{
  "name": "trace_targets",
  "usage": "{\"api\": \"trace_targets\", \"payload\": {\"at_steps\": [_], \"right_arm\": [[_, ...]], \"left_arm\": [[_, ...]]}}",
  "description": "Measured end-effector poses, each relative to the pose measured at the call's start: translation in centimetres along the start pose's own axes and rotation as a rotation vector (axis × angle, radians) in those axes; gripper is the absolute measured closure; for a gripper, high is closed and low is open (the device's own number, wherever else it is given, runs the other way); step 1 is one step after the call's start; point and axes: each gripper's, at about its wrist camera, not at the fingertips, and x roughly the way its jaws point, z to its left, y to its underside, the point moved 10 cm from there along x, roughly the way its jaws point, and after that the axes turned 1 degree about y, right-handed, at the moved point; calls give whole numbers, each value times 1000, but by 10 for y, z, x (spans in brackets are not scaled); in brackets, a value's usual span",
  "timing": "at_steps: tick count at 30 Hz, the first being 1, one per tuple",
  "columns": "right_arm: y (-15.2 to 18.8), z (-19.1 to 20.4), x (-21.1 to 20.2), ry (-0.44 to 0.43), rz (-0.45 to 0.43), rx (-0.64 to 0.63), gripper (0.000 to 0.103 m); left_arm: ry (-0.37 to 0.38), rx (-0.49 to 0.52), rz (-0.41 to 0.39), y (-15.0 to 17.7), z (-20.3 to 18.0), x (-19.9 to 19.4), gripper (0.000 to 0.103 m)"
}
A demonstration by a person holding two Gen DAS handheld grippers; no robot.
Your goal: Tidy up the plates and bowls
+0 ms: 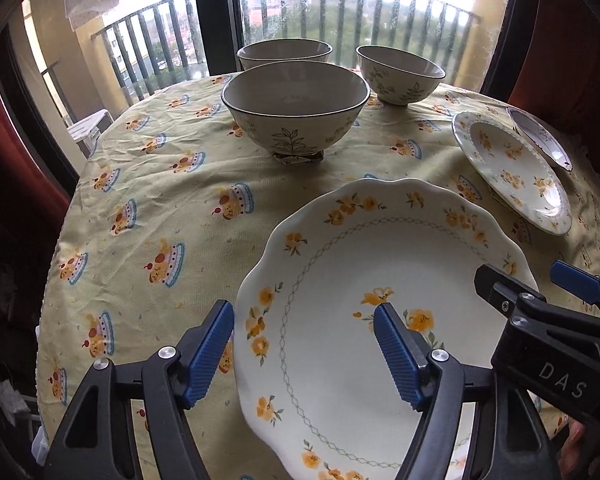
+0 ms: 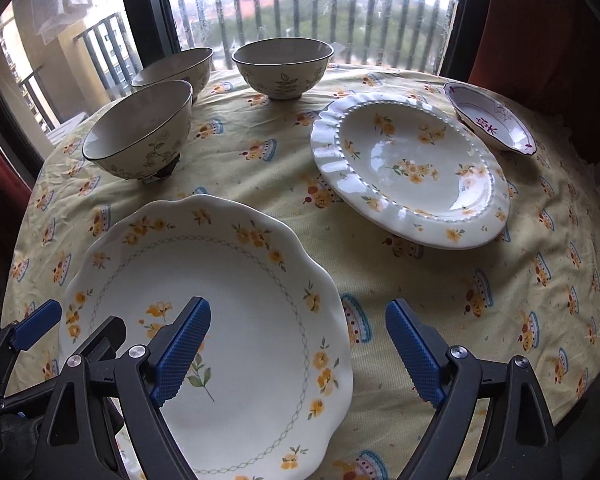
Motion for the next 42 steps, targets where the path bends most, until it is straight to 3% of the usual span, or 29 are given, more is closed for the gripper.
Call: {"api": "trace_targets", "payload": {"at_steps": [2, 6, 9, 29, 42], "right_arm": [[3, 1, 5, 15, 22, 2, 16], [11, 3, 15, 45, 85, -15, 35], [20, 2, 20, 67, 128, -27, 39], [21, -8, 26, 53, 179, -32, 36], [15, -63, 2, 4, 124, -90, 36]], "left_arm": [[11, 2, 46, 3, 1, 6, 31], [53, -51, 127, 4, 9, 18, 45], [75, -69, 163, 1, 12, 25, 52], [38, -7, 173, 7, -9, 17, 43], [5, -48, 139, 6, -75, -10, 42]]}}
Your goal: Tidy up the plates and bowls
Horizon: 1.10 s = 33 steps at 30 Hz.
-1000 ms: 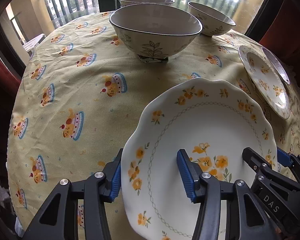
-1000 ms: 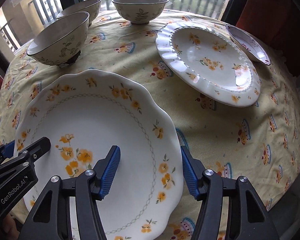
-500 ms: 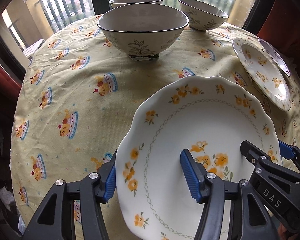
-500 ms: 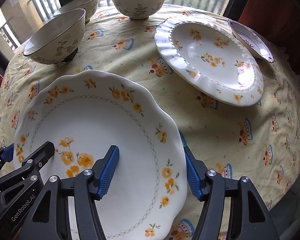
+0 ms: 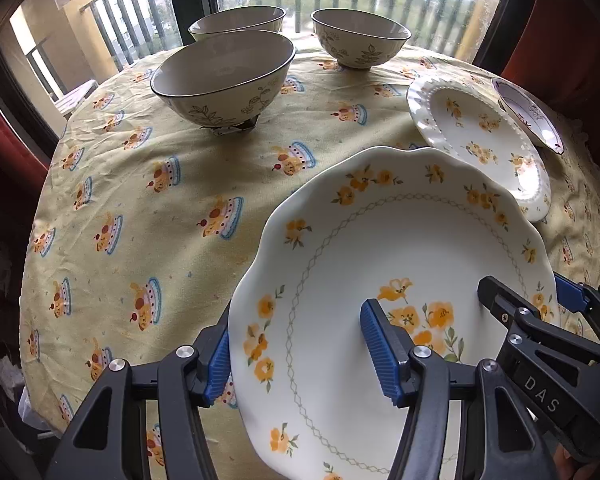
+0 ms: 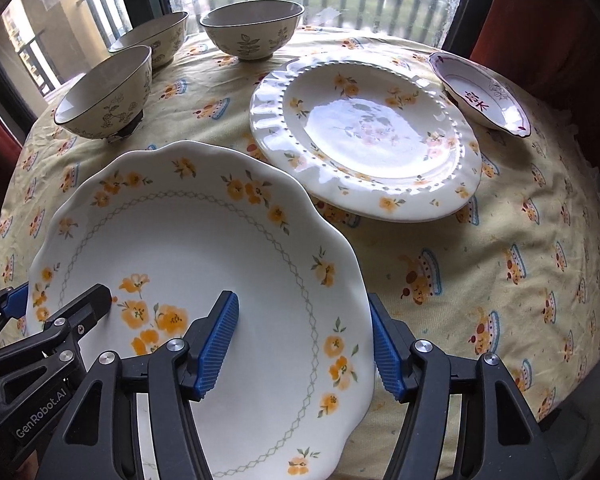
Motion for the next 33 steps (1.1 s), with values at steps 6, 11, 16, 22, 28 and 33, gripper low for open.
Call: {"api": "trace_targets", "payload": {"at_steps": [6, 11, 16, 22, 28, 33], "right_arm": [[-3, -44, -4, 12, -13, -13, 36], [-4, -88, -4, 26, -8, -4, 36], [-3, -131, -1, 32, -5, 13, 36], [-1, -173, 3, 38, -8, 24, 36], [2, -213, 6, 45, -2, 68, 36], [7, -241, 10, 61, 6, 108, 36]], "left_arm": [[12, -33, -1, 4, -44, 2, 41], [31, -10, -9, 3, -87, 7, 41], [34, -6, -17, 1, -125, 12, 41], [41, 10, -22, -2, -166, 18, 41], [52, 46, -11, -5, -200, 27, 41], [59, 81, -6, -7, -227, 32, 41]]}}
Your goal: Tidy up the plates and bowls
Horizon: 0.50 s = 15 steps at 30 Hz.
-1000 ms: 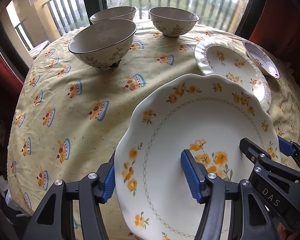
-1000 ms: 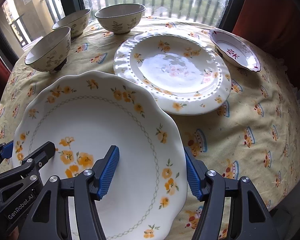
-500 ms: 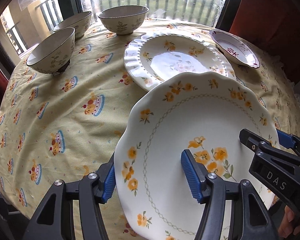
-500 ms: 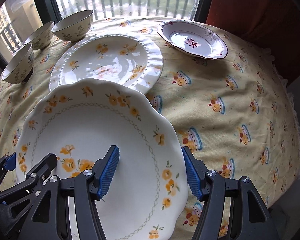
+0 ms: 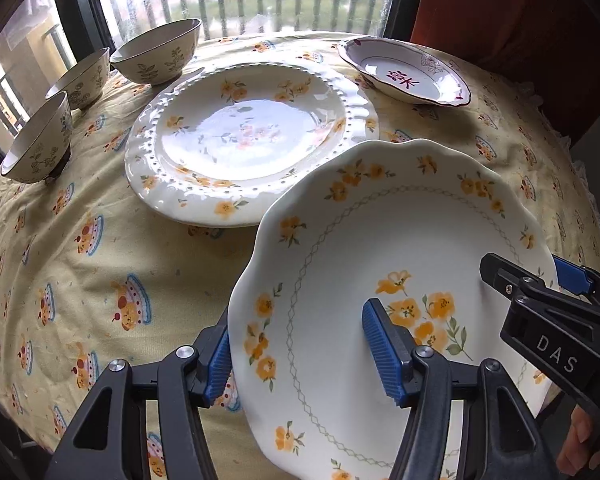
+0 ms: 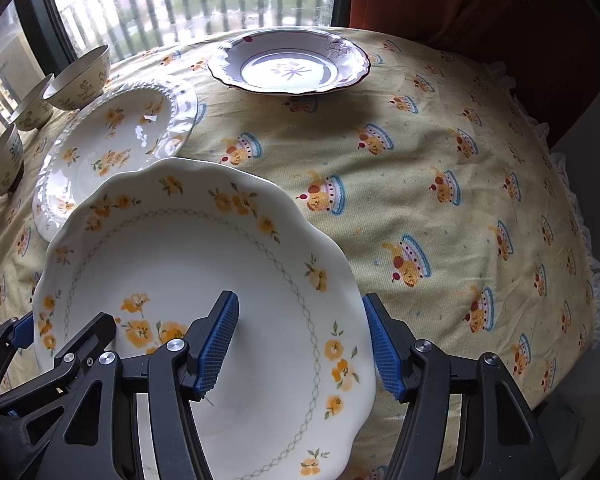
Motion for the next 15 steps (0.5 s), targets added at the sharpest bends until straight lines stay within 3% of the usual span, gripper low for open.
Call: {"api": "trace_targets", "payload": {"at_steps": [4, 8, 15], "right_arm": [[3, -21, 8, 7, 24, 45, 36], [3, -35, 13, 7, 39, 80, 36], [-1, -50, 19, 5, 43, 96, 36]], "left_arm": [[-20, 28, -12, -7, -18, 4, 41], [1, -36, 15, -13, -27, 13, 41], [-16, -42, 43, -12, -38, 25, 41]]}}
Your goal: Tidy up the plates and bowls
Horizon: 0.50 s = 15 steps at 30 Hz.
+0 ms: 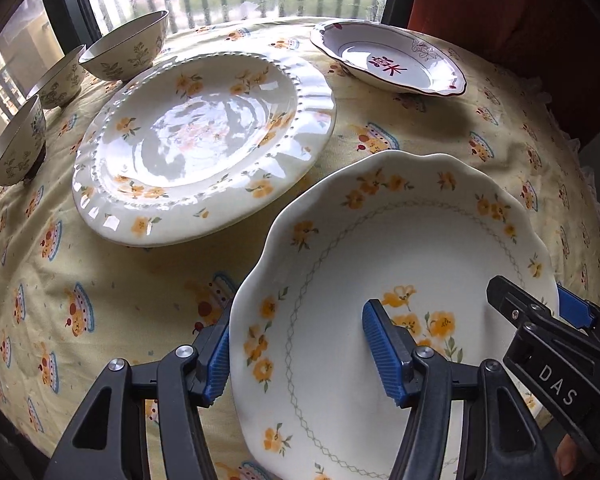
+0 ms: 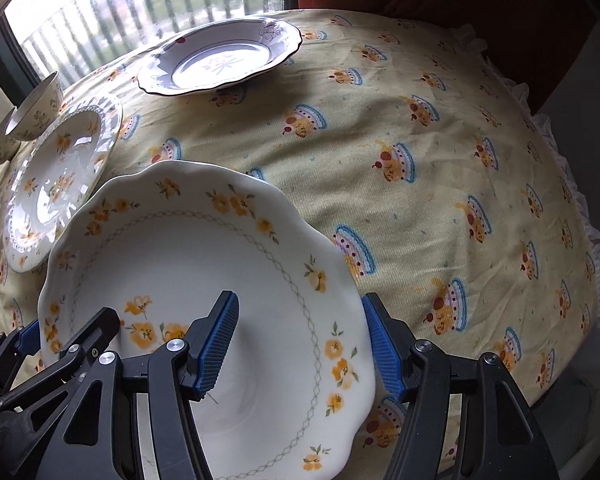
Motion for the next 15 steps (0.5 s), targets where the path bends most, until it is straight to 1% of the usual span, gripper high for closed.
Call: {"api": "trace_targets", "payload": {"at_steps": [4, 6, 8, 12, 14, 15], "right_arm": [[1, 1, 3, 1, 4, -15, 36], [2, 1, 4, 7, 0, -23, 35], [2, 3, 5, 11, 4, -35, 33], [1, 2, 6, 8, 24, -10, 32], [0, 2, 2, -6, 26, 5, 31], [-2, 2, -1, -8, 20, 5, 30]], "left_arm": [[-12, -3, -9, 0, -1, 2, 40], [-9, -2, -11, 1, -3, 3, 37], [-8, 3, -8, 0, -4, 4, 35], [8, -9, 17, 3, -2, 0, 34], [-4, 10, 1, 1, -2, -8, 32], [-23, 21, -7, 1, 0, -13, 29]]}}
